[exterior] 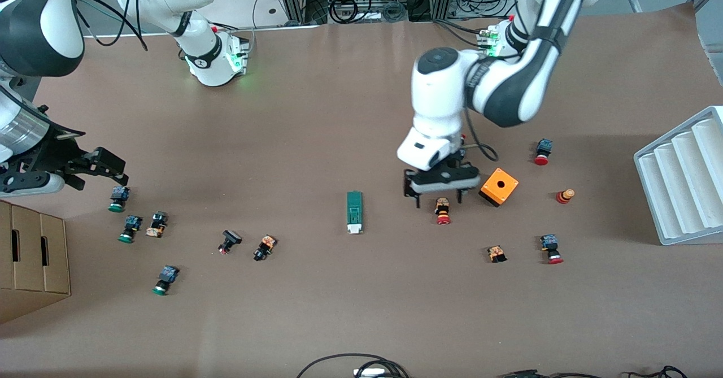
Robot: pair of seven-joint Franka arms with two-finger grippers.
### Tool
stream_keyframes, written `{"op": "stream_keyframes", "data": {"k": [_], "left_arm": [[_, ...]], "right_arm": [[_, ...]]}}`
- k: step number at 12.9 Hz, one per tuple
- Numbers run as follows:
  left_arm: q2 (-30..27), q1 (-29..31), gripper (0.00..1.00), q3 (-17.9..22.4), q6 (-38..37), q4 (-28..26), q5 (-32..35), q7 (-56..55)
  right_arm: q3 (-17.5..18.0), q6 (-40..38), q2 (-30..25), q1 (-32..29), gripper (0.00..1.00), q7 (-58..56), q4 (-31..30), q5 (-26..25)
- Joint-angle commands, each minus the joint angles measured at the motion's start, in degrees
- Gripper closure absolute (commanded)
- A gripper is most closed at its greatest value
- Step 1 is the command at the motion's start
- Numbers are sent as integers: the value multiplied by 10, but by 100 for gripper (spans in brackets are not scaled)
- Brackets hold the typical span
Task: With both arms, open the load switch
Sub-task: 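Lower the left gripper and grasp the green load switch body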
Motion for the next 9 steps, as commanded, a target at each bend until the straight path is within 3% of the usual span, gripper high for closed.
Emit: {"op": "stream_keyframes", "data": {"k": [1, 9], "left_arm": [[-3, -15, 0, 1, 19, -12, 42, -61], [60, -96, 0, -2, 21, -4, 266, -390]], "right_arm": [[-1, -7, 1, 3, 0, 3, 10, -11], [-1, -6, 1, 3, 0, 3, 10, -11]]}}
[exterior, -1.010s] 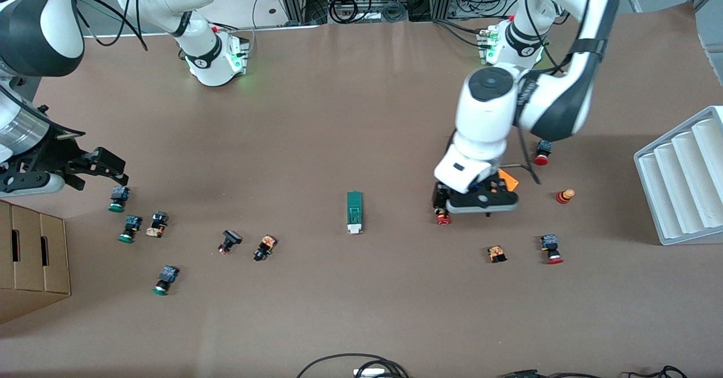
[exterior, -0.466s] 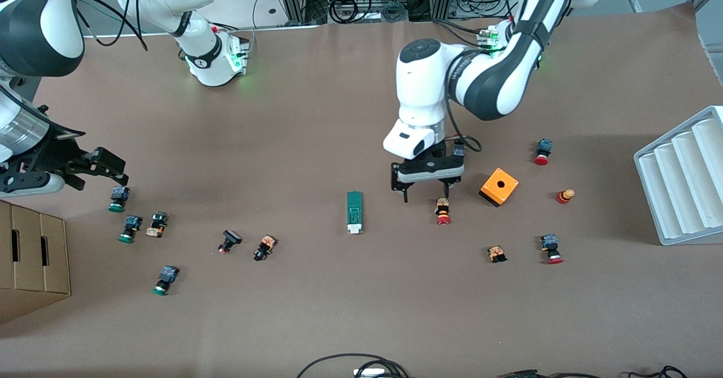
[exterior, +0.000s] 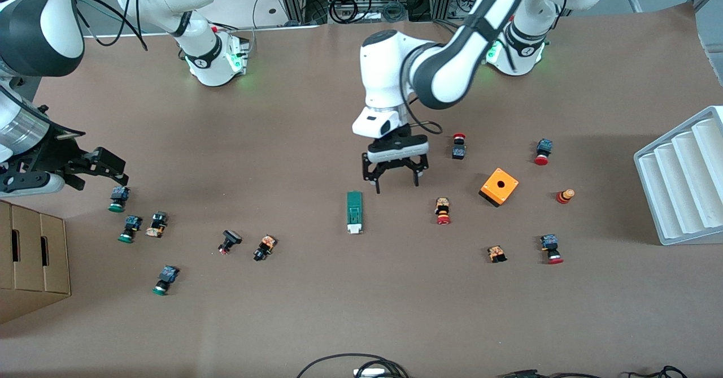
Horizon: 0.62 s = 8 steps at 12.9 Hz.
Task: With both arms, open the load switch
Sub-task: 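Lower the left gripper and grasp the green load switch body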
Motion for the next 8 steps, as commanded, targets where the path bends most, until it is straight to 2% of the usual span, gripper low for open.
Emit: {"op": "stream_keyframes", "data": {"k": [1, 3, 5, 8], "left_arm": [[32, -17, 0, 6, 7, 9, 90, -98], [59, -23, 0, 4, 6, 14, 165, -157], [82, -46, 0, 4, 1, 21, 214, -222], [95, -61, 0, 4, -21, 20, 232, -248]], "right_arm": [[-1, -7, 1, 2, 0, 2, 10, -11], [-1, -6, 2, 2, 0, 2, 10, -11], [-1, -6, 2, 3, 0, 2, 10, -11], [-1, -4, 2, 3, 0, 2, 11, -11]]}}
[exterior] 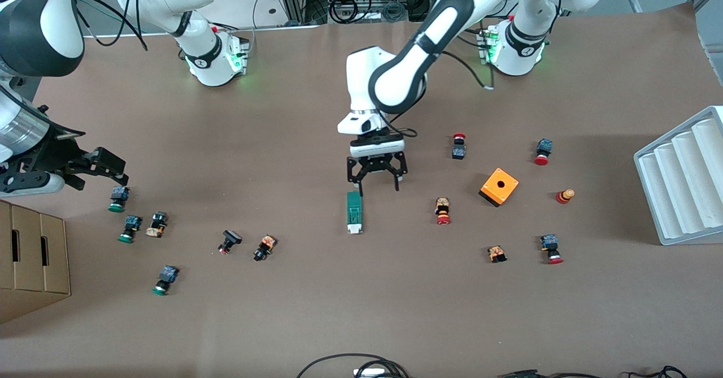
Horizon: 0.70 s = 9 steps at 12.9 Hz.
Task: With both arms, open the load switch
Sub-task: 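Lower the left gripper and grasp the green load switch body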
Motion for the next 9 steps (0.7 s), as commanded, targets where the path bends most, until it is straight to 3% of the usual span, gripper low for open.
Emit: {"op": "stream_keyframes", "data": {"k": [1, 5, 9], "left_arm": [[20, -22, 0, 5, -47, 16, 16, -30], [52, -46, 0, 5, -58, 37, 70, -96], [58, -63, 0, 4, -125, 40, 94, -140]], "right_arm": [[-1, -3, 2, 3, 0, 1, 11, -12], [0, -4, 0, 3, 0, 2, 11, -11], [0, -7, 8, 9, 0, 3, 10, -10]]}}
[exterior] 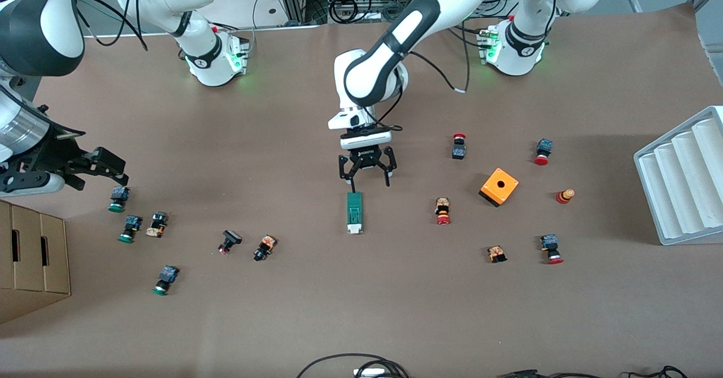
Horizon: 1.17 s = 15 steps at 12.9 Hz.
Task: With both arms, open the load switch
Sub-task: 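Lower the left gripper and grasp the green load switch body, then lift the switch with the left gripper while the right gripper approaches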
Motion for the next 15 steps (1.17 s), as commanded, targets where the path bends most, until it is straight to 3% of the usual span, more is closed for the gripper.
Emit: {"op": "stream_keyframes", "data": {"k": [1, 3, 7, 10, 13, 15], "left_arm": [[17, -11, 0, 3, -20, 19, 25, -22], [42, -27, 0, 4, -22, 36, 31, -60], [86, -35, 0, 4, -28, 61, 116, -82], [128, -35, 0, 3, -48, 105, 145, -88], [150, -42, 0, 3, -74, 128, 146, -90], [173, -44, 0, 0, -89, 143, 162, -102]], "right_arm": [[-1, -7, 20, 17, 0, 3, 9, -10], [-1, -9, 32, 31, 0, 2, 8, -12], [-1, -9, 56, 60, 0, 2, 10, -8], [1, -11, 116, 67, 0, 3, 65, 3], [0, -17, 192, 67, 0, 28, 137, 84], [0, -17, 231, 82, 0, 86, 164, 107]]}}
